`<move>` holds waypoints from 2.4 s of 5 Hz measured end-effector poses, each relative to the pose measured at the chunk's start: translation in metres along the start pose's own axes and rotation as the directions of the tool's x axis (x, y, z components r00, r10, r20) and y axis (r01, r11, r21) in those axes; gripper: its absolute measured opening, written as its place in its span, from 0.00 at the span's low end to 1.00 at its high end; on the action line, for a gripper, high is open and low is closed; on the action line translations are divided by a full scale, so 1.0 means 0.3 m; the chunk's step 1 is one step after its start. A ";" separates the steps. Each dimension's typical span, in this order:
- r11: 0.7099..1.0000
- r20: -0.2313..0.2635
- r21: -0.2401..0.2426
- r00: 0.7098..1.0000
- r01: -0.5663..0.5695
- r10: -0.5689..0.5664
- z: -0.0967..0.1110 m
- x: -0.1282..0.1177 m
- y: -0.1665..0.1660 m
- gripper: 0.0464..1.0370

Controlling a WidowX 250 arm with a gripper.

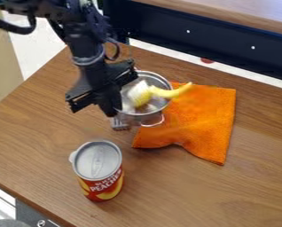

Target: Move the silver pot with the yellow brush on it to the left of the table

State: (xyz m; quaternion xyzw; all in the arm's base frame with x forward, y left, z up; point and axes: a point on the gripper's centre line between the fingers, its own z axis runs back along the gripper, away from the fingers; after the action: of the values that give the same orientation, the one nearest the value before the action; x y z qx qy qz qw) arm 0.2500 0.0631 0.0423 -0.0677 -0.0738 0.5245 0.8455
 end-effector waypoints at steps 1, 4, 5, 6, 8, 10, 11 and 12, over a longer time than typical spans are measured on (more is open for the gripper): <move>0.997 0.048 -0.022 0.996 -0.069 0.070 -0.008 0.072 0.062 0.01; 0.989 0.088 -0.031 0.985 -0.146 0.148 -0.057 0.149 0.158 0.01; 0.985 0.042 -0.016 0.984 -0.170 0.170 -0.058 0.169 0.201 0.01; 0.968 0.009 0.006 0.968 -0.250 0.250 -0.063 0.166 0.238 0.01; 0.976 0.037 -0.010 0.976 -0.216 0.216 -0.114 0.170 0.308 0.01; 0.969 0.121 0.054 0.965 -0.240 0.232 -0.156 0.185 0.321 0.03; 0.973 0.127 0.084 0.971 -0.213 0.202 -0.159 0.184 0.332 0.18; 0.974 0.136 0.101 0.973 -0.201 0.187 -0.157 0.158 0.340 0.42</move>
State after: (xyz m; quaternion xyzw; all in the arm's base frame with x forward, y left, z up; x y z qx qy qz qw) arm 0.1906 0.1489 -0.0207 0.0068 -0.0898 0.6113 0.7863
